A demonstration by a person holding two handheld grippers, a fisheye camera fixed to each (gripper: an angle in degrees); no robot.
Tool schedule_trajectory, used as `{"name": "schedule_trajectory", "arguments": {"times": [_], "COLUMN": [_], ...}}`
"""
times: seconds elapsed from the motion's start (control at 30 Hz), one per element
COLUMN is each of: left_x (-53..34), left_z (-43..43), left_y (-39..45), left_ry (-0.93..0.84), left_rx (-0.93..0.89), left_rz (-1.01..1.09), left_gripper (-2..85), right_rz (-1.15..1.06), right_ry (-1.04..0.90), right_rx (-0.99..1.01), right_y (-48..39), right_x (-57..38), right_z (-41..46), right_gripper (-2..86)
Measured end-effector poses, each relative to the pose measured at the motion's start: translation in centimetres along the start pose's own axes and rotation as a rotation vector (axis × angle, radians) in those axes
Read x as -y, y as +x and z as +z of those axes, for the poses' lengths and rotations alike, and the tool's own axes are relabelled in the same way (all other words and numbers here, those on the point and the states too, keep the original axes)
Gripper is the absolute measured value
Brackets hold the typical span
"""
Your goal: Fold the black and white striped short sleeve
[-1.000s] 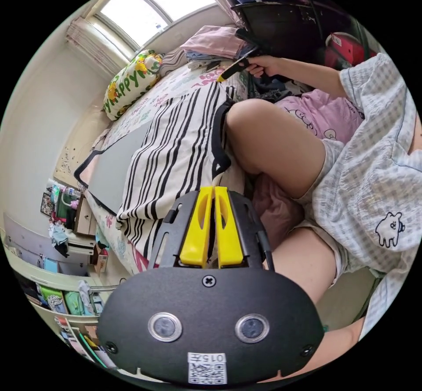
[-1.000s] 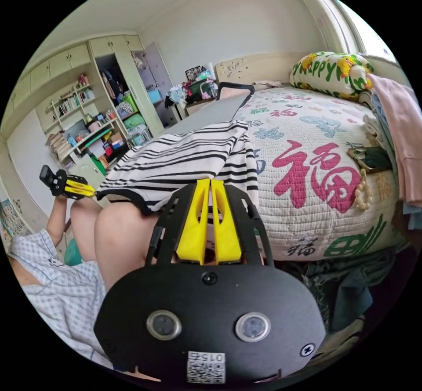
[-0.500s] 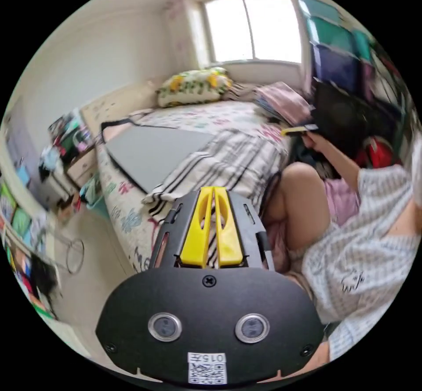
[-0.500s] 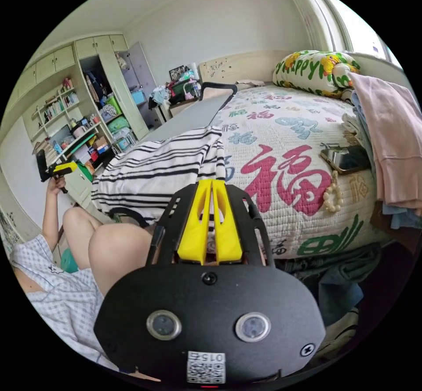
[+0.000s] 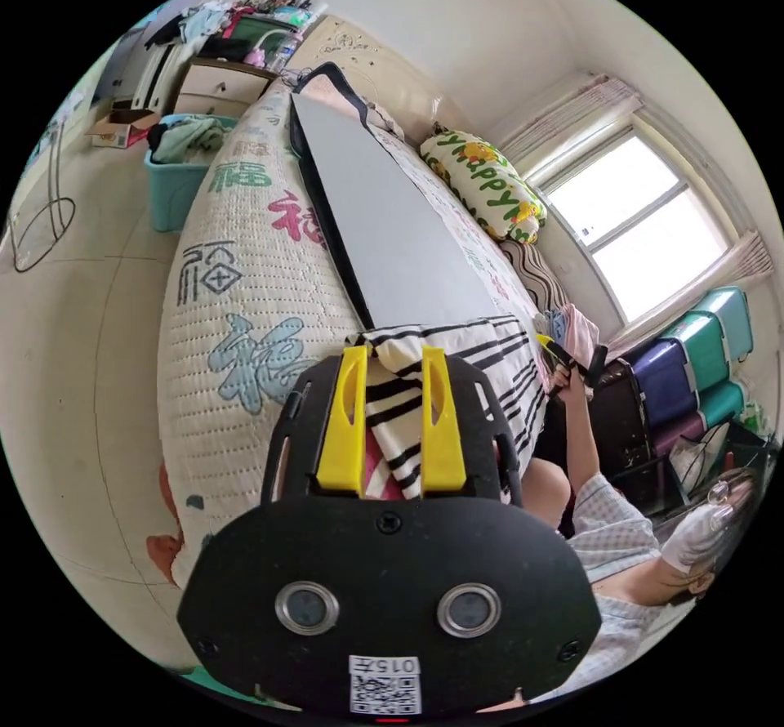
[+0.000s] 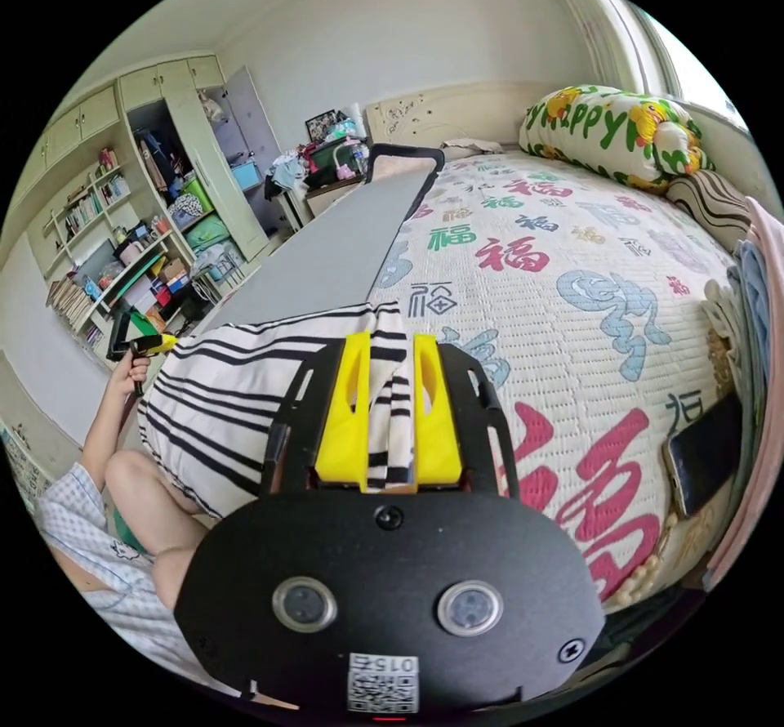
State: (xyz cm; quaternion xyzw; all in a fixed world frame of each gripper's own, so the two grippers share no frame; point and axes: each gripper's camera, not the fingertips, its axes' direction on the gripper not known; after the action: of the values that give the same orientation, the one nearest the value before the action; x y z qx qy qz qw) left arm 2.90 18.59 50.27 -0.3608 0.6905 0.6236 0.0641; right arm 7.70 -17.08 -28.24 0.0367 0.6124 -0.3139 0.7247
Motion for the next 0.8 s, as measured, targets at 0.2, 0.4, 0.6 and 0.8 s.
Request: {"name": "schedule_trajectory", "arguments": {"times": [0.2,0.4,0.6,0.8], "left_x": [3.0,4.0,3.4,4.4], "left_z": [1.2,1.2,-3.5,-4.5], "left_y": [-3.0,-4.3,-2.8,-2.0], "left_ry": [-0.086,-0.117,0.07,0.143], "left_rx": [-0.123,-0.195,-0.095,-0.01], "left_rz": [-0.02,0.003,0.083,0.08], "left_gripper": [6.5,0.9,-0.5,-0.7], "right_rz": [0.064,0.03,0.043,0.062], "right_ry": [-0.144,-0.227,-0.116,-0.022], "right_rx": [0.096,0.154,0.075,0.023], "right_y": [2.4,2.4,2.4,1.4], "right_x": [4.3,6.1,6.7,9.3], "right_z": [5.2,7.8,5.8,5.2], "right_gripper": [10.5,2.2,-0.6,-0.6]}}
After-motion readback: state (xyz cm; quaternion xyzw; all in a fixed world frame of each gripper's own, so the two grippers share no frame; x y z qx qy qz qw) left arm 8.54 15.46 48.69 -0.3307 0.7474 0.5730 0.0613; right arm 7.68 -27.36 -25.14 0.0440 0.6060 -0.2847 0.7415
